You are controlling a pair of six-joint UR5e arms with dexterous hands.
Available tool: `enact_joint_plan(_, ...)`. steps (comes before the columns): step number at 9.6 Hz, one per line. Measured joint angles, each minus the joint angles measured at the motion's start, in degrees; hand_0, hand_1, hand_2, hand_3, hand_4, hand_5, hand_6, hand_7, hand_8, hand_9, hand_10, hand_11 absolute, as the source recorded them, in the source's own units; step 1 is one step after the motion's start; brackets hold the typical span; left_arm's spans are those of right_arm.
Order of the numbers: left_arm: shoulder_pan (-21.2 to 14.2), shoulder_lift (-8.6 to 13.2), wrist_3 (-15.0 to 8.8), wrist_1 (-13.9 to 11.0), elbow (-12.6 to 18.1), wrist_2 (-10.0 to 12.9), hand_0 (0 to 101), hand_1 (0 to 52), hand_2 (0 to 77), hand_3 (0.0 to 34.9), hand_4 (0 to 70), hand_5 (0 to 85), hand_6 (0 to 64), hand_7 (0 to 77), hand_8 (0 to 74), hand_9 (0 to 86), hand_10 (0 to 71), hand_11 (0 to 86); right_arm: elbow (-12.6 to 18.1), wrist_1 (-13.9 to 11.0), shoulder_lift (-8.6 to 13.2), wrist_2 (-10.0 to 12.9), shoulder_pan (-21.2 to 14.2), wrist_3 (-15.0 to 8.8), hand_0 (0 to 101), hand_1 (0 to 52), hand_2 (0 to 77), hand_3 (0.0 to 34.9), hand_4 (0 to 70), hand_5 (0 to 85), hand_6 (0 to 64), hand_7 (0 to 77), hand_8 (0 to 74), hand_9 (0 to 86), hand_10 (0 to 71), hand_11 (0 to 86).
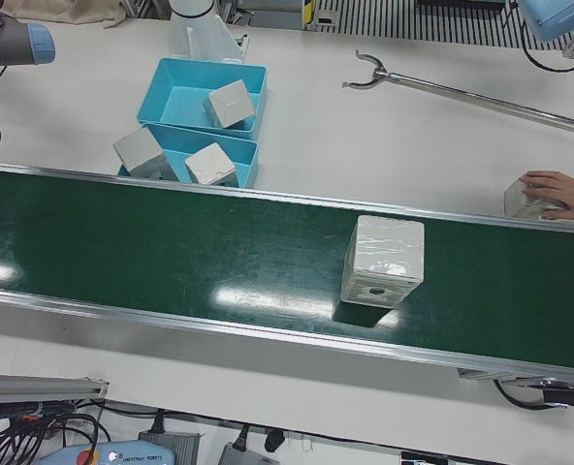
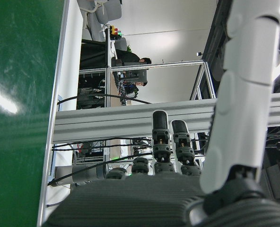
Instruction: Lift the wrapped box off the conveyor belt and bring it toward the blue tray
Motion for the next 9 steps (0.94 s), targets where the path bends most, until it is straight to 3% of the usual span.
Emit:
enact_joint_plan(5,0.0,0.0,0.0,0.0,0.0,0.0,0,0.0,1.1,0.0,0.0,1.1,0.5,0.5,1.1,0.5,0.5,0.5,-0.39,2.55,-0.48,0.24,-0.22,-0.1,47,9.3,1.6,0.0,15.8,16.4,10.4,26.2,2.7,5.4,0.0,1.1)
enact_joint_plan(9,0.0,0.0,0.0,0.0,0.0,0.0,0,0.0,1.1,0.0,0.0,1.1,0.5,0.5,1.1,0.5,0.5,0.5,-0.65,3.8,-0.45,0.6,-0.23,-0.04,47,9.3,1.6,0.0,14.2,13.1,8.2,18.0,1.1,2.2,0.0,1.1)
